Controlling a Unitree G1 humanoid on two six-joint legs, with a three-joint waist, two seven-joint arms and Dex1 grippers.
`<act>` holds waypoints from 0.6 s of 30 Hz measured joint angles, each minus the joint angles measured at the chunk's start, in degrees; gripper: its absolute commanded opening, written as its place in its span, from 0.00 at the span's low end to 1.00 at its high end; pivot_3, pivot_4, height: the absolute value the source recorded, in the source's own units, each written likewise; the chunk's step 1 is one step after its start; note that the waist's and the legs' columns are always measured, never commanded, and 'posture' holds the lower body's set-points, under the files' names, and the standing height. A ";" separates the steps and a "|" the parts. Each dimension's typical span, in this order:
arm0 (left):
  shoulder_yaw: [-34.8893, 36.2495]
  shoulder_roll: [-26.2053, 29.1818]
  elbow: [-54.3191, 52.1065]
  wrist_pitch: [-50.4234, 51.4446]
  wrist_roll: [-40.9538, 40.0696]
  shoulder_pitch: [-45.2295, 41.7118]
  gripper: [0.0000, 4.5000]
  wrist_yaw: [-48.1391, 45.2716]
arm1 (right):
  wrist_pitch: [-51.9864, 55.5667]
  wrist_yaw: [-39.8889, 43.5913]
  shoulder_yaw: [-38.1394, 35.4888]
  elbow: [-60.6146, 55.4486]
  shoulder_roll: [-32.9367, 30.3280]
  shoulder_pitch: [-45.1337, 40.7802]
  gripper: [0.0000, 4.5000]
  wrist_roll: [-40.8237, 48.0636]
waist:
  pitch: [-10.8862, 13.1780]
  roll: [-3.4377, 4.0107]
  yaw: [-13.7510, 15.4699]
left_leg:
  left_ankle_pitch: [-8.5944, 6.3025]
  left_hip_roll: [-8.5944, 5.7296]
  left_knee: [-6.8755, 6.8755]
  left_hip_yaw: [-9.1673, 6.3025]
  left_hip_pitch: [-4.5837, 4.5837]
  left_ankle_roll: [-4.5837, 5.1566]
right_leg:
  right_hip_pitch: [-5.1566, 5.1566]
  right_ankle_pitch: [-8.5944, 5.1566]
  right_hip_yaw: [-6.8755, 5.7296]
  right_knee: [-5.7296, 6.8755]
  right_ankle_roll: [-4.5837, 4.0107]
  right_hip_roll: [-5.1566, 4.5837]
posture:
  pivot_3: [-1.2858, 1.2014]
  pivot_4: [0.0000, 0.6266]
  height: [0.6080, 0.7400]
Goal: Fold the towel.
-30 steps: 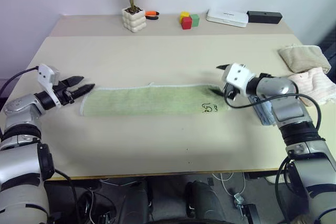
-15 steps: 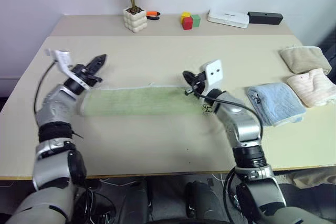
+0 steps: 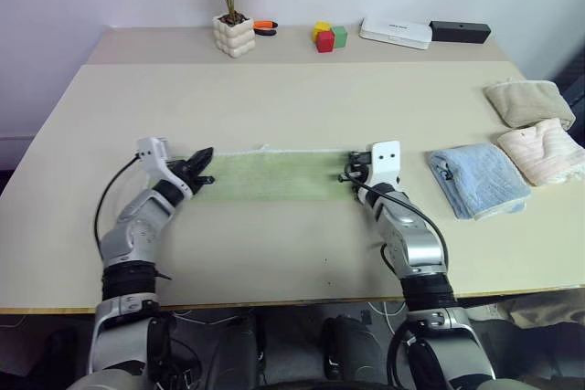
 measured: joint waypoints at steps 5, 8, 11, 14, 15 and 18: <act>0.42 5.18 3.85 -2.51 0.10 0.06 0.06 -5.40 | -1.28 1.18 -0.85 -1.68 -2.18 2.94 0.00 1.10 | -0.07 -0.10 0.13 | -0.03 0.00 0.00 -0.02 0.01 0.03 | 0.05 0.00 -0.03 -0.04 0.00 0.00 | 0.52 0.24 0.96; 0.51 6.38 4.53 -2.57 -0.01 0.21 0.28 -8.20 | -0.30 2.34 -2.91 -1.85 -2.56 3.08 0.19 3.71 | -0.07 -0.11 0.25 | -0.10 0.00 0.00 -0.07 0.03 0.15 | 0.12 0.00 -0.07 -0.07 -0.01 0.00 | 0.52 0.24 0.96; -0.37 6.95 4.99 -4.02 0.98 0.35 0.64 -9.99 | 2.70 2.89 -5.11 -3.39 -2.91 3.09 0.53 6.73 | -0.07 -0.10 0.19 | -0.10 0.00 0.00 -0.08 0.03 0.15 | 0.12 0.00 -0.07 -0.07 -0.01 0.00 | 0.52 0.24 0.96; -1.03 7.74 5.49 -6.41 2.42 0.35 0.98 -11.90 | 8.28 3.46 -7.95 -8.79 -3.42 3.95 0.87 11.58 | -0.07 -0.10 0.10 | -0.10 0.00 -0.05 -0.08 0.01 0.16 | 0.08 -0.01 -0.07 -0.07 -0.01 0.00 | 0.52 0.24 0.96; -1.14 8.22 5.58 -6.71 2.71 0.31 1.00 -12.23 | 10.00 3.66 -8.87 -10.53 -3.54 4.37 0.99 13.24 | -0.07 -0.10 0.09 | -0.11 0.00 -0.05 -0.08 0.02 0.16 | 0.08 -0.01 -0.07 -0.07 -0.01 0.00 | 0.52 0.24 0.96; -1.60 10.43 5.61 -8.53 3.30 -0.06 1.00 -15.04 | 19.08 4.33 -12.56 -19.63 -4.38 7.61 0.99 21.47 | -0.07 -0.10 0.13 | -0.11 0.01 -0.08 -0.08 0.02 0.17 | 0.07 -0.01 -0.07 -0.09 -0.02 0.00 | 0.52 0.24 0.96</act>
